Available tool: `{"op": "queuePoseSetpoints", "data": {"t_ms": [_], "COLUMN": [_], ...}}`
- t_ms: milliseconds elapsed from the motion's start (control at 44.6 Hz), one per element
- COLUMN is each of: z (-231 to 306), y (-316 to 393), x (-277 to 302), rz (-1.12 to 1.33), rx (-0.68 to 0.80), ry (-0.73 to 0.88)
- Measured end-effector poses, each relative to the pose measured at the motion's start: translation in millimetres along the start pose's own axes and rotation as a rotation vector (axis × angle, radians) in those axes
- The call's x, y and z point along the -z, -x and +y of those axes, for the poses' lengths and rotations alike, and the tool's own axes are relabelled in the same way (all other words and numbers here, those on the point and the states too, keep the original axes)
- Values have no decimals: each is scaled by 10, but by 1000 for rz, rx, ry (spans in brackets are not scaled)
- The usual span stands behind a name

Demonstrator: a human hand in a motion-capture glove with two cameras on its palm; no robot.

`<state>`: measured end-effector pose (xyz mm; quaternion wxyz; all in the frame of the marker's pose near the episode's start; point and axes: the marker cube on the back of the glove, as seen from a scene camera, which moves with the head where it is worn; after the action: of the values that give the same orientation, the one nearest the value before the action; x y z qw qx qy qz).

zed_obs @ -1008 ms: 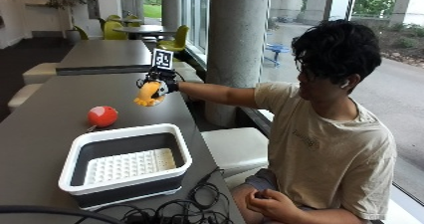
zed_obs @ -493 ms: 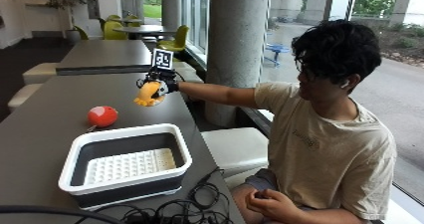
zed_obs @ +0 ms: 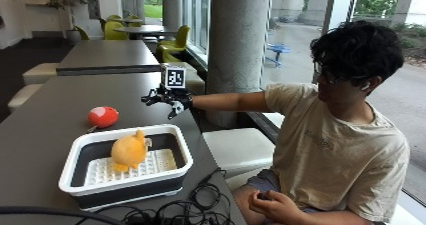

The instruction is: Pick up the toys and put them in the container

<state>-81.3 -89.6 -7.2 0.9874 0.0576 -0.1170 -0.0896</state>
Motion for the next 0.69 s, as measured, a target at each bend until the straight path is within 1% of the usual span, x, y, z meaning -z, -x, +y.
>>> {"op": "queuePoseSetpoints", "data": {"t_ms": [45,90,112,134,179,202,246,314,381,471,583,627,695], "z": [123,278,350,412,505,533,553,621,755,939,1092,1123,1148], "y": [-76,-159,-239,-355,-590,-625,-500,-358,-459,-652,-771,-800,-843], "x": [-76,-171,-209,-234,-268,-283,-311,-373,-429,-425,-402,-380,-339], "rz": [-45,-108,-104,-62,72,118,147,117,102,143,112,107,108], "rx": [-96,-263,-311,-310,-221,-182,-159,-178,-202,-248,-305,-303,-257], "ry": [-1,4,10,19,41,49,57,59,60,64,48,40,26]}}
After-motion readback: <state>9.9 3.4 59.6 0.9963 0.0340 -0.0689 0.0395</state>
